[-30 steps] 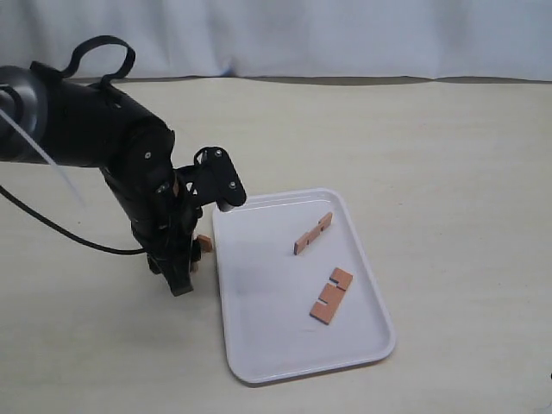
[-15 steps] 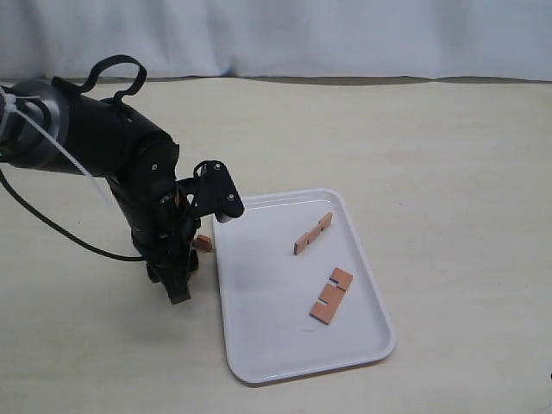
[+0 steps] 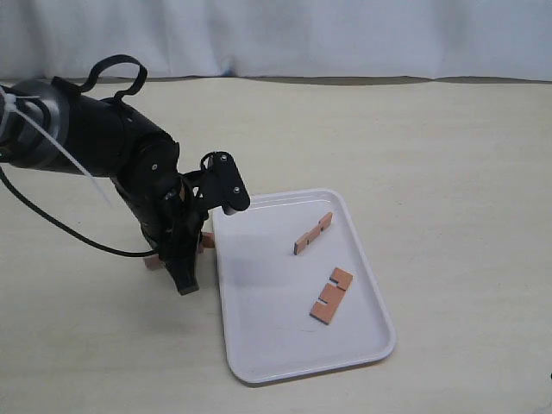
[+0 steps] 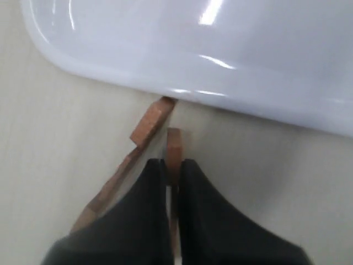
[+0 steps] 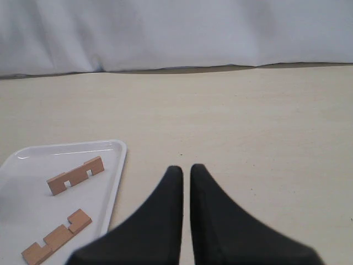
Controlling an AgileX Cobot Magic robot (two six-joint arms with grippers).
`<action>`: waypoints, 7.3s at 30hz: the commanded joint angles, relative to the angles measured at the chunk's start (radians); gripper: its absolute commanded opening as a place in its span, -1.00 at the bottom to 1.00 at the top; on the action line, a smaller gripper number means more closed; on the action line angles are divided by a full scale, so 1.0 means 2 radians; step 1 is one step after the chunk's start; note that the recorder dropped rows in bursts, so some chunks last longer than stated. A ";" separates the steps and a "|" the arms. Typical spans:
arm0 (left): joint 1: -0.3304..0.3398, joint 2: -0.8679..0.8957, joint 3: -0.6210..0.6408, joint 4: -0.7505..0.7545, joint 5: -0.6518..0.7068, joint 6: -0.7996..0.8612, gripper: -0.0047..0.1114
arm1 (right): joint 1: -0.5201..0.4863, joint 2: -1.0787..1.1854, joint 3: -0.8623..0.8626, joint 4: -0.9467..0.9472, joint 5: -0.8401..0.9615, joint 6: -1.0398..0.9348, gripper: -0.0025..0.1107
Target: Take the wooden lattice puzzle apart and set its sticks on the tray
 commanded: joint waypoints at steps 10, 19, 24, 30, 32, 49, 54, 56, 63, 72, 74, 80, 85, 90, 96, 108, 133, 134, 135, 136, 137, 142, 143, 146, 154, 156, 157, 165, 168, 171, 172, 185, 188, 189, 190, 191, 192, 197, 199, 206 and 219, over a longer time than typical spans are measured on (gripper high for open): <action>0.000 -0.072 -0.003 -0.057 0.068 0.006 -0.92 | 0.002 -0.002 0.002 0.000 -0.003 -0.001 -0.88; 0.000 -0.108 -0.003 -0.229 0.024 0.011 -0.92 | 0.002 -0.002 0.002 0.000 -0.003 -0.001 -0.88; 0.000 -0.083 -0.003 -0.354 -0.045 0.011 -0.92 | 0.002 -0.002 0.002 0.000 -0.003 -0.001 -0.88; 0.000 -0.032 -0.004 -0.447 -0.110 0.011 -0.92 | 0.002 -0.002 0.002 0.000 -0.003 -0.001 -0.88; 0.000 -0.017 -0.014 -0.456 -0.111 0.011 -0.92 | 0.002 -0.002 0.002 0.000 -0.003 -0.001 -0.88; -0.004 0.045 -0.064 -0.477 -0.091 0.012 -0.17 | 0.002 -0.002 0.002 0.000 -0.003 -0.001 -0.88; -0.004 0.037 -0.100 -0.470 -0.041 0.014 -0.04 | 0.002 -0.002 0.002 0.000 -0.003 -0.001 -0.88; -0.004 0.026 -0.118 -0.455 -0.015 0.015 -0.04 | 0.002 -0.002 0.002 0.000 -0.003 -0.001 -0.88; -0.004 -0.037 -0.160 -0.282 0.079 0.014 -0.04 | 0.002 -0.002 0.002 0.000 -0.003 -0.001 -0.88; -0.004 -0.060 -0.152 -0.021 0.193 0.013 -0.04 | 0.002 -0.002 0.002 0.000 -0.003 -0.001 -0.88; -0.004 -0.060 -0.148 0.008 0.183 0.013 -0.04 | 0.002 -0.002 0.002 0.000 -0.003 -0.001 -0.88; -0.004 -0.059 -0.148 0.008 0.162 0.013 -0.04 | 0.002 -0.002 0.002 0.000 -0.003 -0.001 -0.88; 0.001 -0.048 -0.148 -0.037 0.174 0.030 -0.04 | 0.002 -0.002 0.002 0.000 -0.003 -0.001 -0.88; 0.023 -0.031 -0.148 -0.046 0.177 0.040 -0.04 | 0.002 -0.002 0.002 0.000 -0.003 -0.001 -0.88; 0.037 -0.001 -0.148 -0.058 0.175 0.040 -0.04 | 0.002 -0.002 0.002 0.000 -0.003 -0.001 -0.88; 0.037 0.051 -0.148 -0.058 0.179 0.040 -0.04 | 0.002 -0.002 0.002 0.000 -0.003 -0.001 -0.88; 0.037 0.080 -0.148 -0.066 0.157 0.040 -0.76 | 0.002 -0.002 0.002 0.000 -0.003 -0.001 -0.88; 0.037 0.080 -0.148 -0.061 0.161 0.041 -0.92 | 0.002 -0.002 0.002 0.000 -0.003 -0.001 -0.88; 0.037 0.080 -0.148 -0.061 0.165 0.041 -0.92 | 0.002 -0.002 0.002 0.000 -0.003 -0.001 -0.88; 0.037 0.080 -0.148 -0.056 0.177 0.041 -0.92 | 0.002 -0.002 0.002 0.000 -0.003 -0.001 -0.88; 0.037 0.079 -0.148 -0.055 0.192 0.039 -0.92 | 0.002 -0.002 0.002 0.000 -0.003 -0.001 -0.88; 0.037 0.049 -0.148 -0.052 0.238 0.021 -0.92 | 0.002 -0.002 0.002 0.000 -0.003 -0.001 -0.88; 0.037 0.033 -0.148 -0.057 0.234 0.015 -0.92 | 0.002 -0.002 0.002 0.000 -0.003 -0.001 -0.88; 0.036 -0.006 -0.148 -0.114 0.216 0.010 -0.92 | 0.002 -0.002 0.002 0.000 -0.003 -0.001 -0.88; 0.013 -0.005 -0.148 -0.341 0.186 0.018 -0.92 | 0.002 -0.002 0.002 0.000 -0.003 -0.001 -0.88; -0.002 0.008 -0.148 -0.355 0.169 0.022 -0.92 | 0.002 -0.002 0.002 0.000 -0.003 -0.001 -0.88; -0.009 0.012 -0.148 -0.356 0.161 0.022 -0.92 | 0.002 -0.002 0.002 0.000 -0.003 -0.001 -0.88; -0.064 0.048 -0.148 -0.347 0.121 0.022 -0.92 | 0.002 -0.002 0.002 0.000 -0.003 -0.001 -0.88; -0.070 0.055 -0.148 -0.330 0.101 0.022 -0.87 | 0.002 -0.002 0.002 0.000 -0.003 -0.001 -0.88; -0.070 0.062 -0.148 -0.328 0.092 0.022 -0.67 | 0.002 -0.002 0.002 0.000 -0.003 -0.001 -0.88; -0.070 0.064 -0.148 -0.321 0.089 0.022 -0.57 | 0.002 -0.002 0.002 0.000 -0.003 -0.001 -0.88; -0.069 0.026 -0.199 -0.230 0.157 -0.057 0.04 | 0.002 -0.002 0.002 0.000 -0.003 -0.001 -0.88; -0.069 -0.004 -0.212 -0.143 0.190 -0.135 -0.25 | 0.002 -0.002 0.002 0.000 -0.003 -0.001 -0.88; -0.069 -0.016 -0.212 -0.106 0.196 -0.163 -0.39 | 0.002 -0.002 0.002 0.000 -0.003 -0.001 -0.88; -0.069 -0.023 -0.212 -0.072 0.206 -0.189 -0.52 | 0.002 -0.002 0.002 0.000 -0.003 -0.001 -0.88; -0.068 -0.032 -0.212 -0.026 0.223 -0.217 -0.70 | 0.002 -0.002 0.002 0.000 -0.003 -0.001 -0.88; -0.066 -0.038 -0.212 0.015 0.245 -0.243 -0.86 | 0.002 -0.002 0.002 0.000 -0.003 -0.001 -0.88; -0.022 -0.059 -0.209 0.019 0.323 -0.267 -0.92 | 0.002 -0.002 0.002 0.000 -0.003 -0.001 -0.88; -0.001 -0.078 -0.190 0.007 0.324 -0.264 -0.92 | 0.002 -0.002 0.002 0.000 -0.003 -0.001 -0.88; 0.089 -0.189 -0.076 0.011 0.286 -0.267 -0.92 | 0.002 -0.002 0.002 0.000 -0.003 -0.001 -0.88; 0.324 -0.494 0.104 0.016 0.110 -0.281 -0.92 | 0.002 -0.002 0.002 0.000 -0.003 -0.001 -0.88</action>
